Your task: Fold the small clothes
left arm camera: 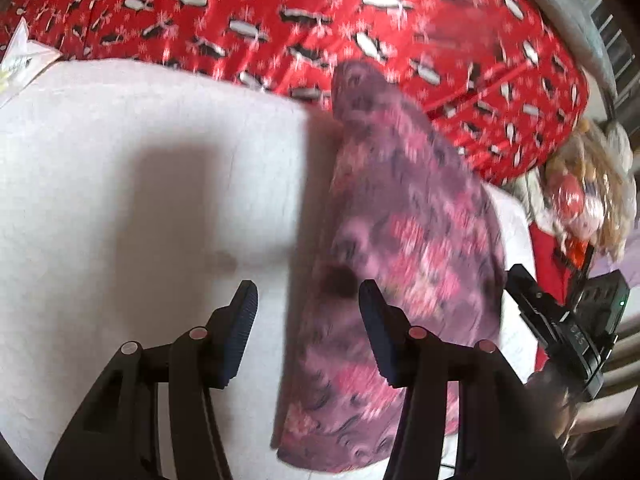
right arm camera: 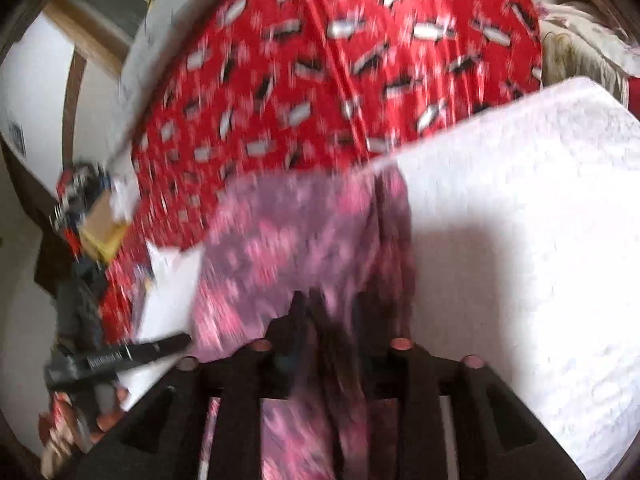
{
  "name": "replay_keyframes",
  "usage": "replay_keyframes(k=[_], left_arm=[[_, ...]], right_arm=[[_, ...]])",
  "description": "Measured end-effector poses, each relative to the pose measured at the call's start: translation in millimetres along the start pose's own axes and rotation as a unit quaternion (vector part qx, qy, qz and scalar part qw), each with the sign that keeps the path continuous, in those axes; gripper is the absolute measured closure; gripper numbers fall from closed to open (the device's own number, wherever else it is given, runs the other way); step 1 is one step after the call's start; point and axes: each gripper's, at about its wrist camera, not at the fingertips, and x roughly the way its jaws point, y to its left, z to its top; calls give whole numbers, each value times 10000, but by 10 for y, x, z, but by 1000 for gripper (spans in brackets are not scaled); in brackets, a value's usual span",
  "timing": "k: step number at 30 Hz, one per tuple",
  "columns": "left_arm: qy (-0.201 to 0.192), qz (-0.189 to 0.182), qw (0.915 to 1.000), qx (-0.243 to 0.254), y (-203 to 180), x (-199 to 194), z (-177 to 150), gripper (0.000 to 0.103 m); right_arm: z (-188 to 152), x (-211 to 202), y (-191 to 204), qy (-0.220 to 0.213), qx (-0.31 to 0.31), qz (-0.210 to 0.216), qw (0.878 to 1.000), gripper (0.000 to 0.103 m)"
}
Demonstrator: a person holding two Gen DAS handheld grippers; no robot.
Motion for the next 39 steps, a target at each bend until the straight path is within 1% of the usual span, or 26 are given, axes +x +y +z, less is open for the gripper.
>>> replay_keyframes(k=[1,3,4,5,7,9,10,11,13,15,16,17,18,19,21,23,24,26,27,30,31,32,34,36,38,39], left_arm=[[-11,6,10000,-20,-34,6,69,52],[25,39,10000,4,-155,87,239,52],[51,66,10000,32,-200,130,323,52],[55,97,9999,104,-268,176,399,52],[-118,305,9991,277,-383,271,514,52],[-171,591,9974,377,-440,433,575,48],[-58,695,9969,374,-436,593,603,42],[110,719,9969,305,-393,728,615,38],[222,507,9984,65,-320,799,626,34],[30,262,9996,-31,-273,624,625,35],[-88,233,9997,-38,-278,553,622,35],[-297,209,9993,-32,-291,440,620,35],[-401,224,9989,0,-319,387,623,35],[-478,303,9984,79,-372,357,635,35],[-483,664,9961,317,-489,417,673,35],[-146,1094,9928,469,-525,686,703,34],[13,1130,9925,462,-522,796,704,32],[10,1061,9939,309,-509,836,708,29],[-35,1087,9937,280,-512,795,708,29],[-50,1189,9920,414,-542,737,698,29],[-63,1219,9913,489,-554,716,690,29],[-101,1265,9903,562,-563,683,676,29],[-129,1293,9896,614,-605,625,623,29],[-108,1300,9896,601,-587,589,577,29],[-45,1289,9900,567,-624,609,560,29],[-17,1272,9903,557,-634,586,544,29]], right_arm=[[57,32,-7,-63,94,38,9999,51],[180,231,-15,-13,271,-133,9995,48],[227,394,-30,242,360,-236,9988,48],[254,490,-20,387,374,-350,9979,64],[339,497,76,143,75,-283,9995,94],[418,398,99,-297,-17,-139,9995,98],[439,392,66,-418,31,-211,9989,98],[451,495,-53,-272,172,-473,9984,98],[412,766,-258,400,383,-909,9943,100],[414,684,-314,253,522,-679,9960,96],[442,626,-260,161,421,-750,9962,87],[473,544,-162,-28,189,-889,9959,87],[501,474,-63,-211,-62,-801,9965,87],[533,421,62,-372,-287,-606,9971,87],[572,449,200,-457,-512,-565,9960,87],[552,589,283,-346,-715,-689,9945,87],[533,733,259,-139,-688,-874,9937,88],[434,1033,111,490,-535,-1430,9871,96],[441,999,104,285,-477,-1353,9892,97],[467,877,225,187,-506,-1452,9879,95],[454,835,271,154,-603,-1456,9874,88],[422,739,335,88,-736,-1400,9874,88],[299,529,475,-58,-938,-915,9914,88],[173,418,539,-127,-1062,-692,9919,87],[-20,371,501,101,-1207,-768,9897,83],[-120,461,479,380,-1365,-961,9852,83]])
